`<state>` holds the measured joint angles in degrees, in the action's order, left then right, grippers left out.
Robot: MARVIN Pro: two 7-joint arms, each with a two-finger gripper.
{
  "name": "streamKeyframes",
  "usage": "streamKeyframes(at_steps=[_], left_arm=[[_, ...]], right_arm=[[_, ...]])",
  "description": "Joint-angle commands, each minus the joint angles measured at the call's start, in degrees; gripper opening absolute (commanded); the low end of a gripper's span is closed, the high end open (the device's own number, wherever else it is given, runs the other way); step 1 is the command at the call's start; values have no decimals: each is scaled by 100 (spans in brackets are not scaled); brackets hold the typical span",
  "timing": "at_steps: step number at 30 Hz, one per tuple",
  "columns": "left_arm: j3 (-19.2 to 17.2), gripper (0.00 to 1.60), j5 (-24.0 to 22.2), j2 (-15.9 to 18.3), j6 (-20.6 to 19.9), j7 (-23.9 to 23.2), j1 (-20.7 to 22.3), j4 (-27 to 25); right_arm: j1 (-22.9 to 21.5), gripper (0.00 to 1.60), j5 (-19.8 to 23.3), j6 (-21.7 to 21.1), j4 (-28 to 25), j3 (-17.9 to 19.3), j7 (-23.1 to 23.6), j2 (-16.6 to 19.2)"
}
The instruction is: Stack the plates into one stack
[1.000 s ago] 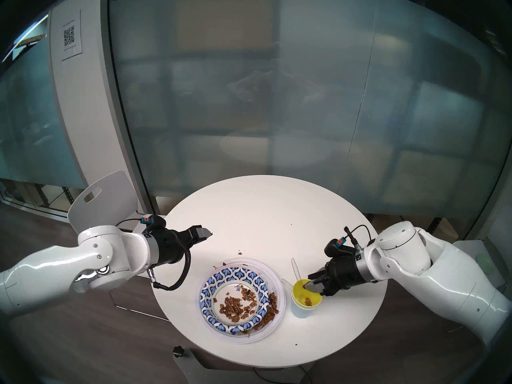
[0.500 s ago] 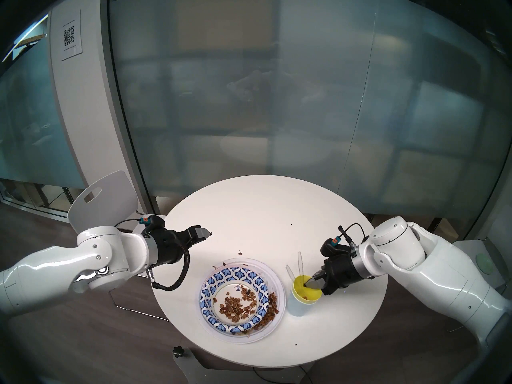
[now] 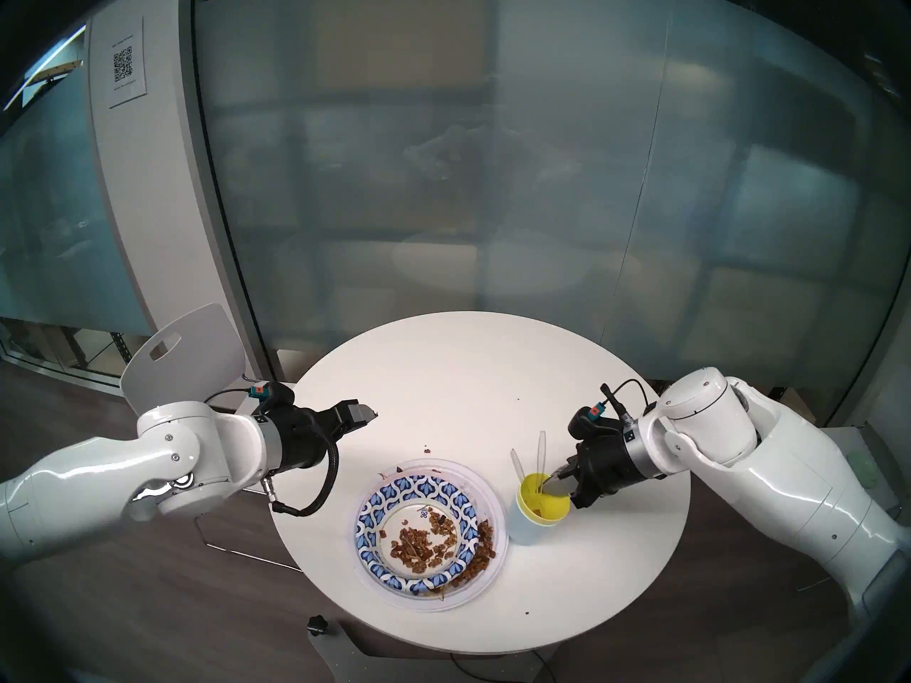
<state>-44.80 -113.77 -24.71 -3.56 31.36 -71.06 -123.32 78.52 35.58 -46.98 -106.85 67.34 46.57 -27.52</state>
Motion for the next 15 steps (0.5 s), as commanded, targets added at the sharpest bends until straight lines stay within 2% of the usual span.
streamKeyframes(at_steps=[1, 8, 15], left_arm=[[-66, 160, 6, -64, 21, 6, 98, 7], [-77, 160, -5, -51, 1, 19, 131, 3], [-56, 160, -5, -61, -21, 28, 148, 6]], right_arm=[[-283, 0, 140, 93, -168, 224, 112, -92], [-241, 0, 380, 93, -491, 485, 250, -53], [62, 0, 692, 147, -813, 642, 300, -189]])
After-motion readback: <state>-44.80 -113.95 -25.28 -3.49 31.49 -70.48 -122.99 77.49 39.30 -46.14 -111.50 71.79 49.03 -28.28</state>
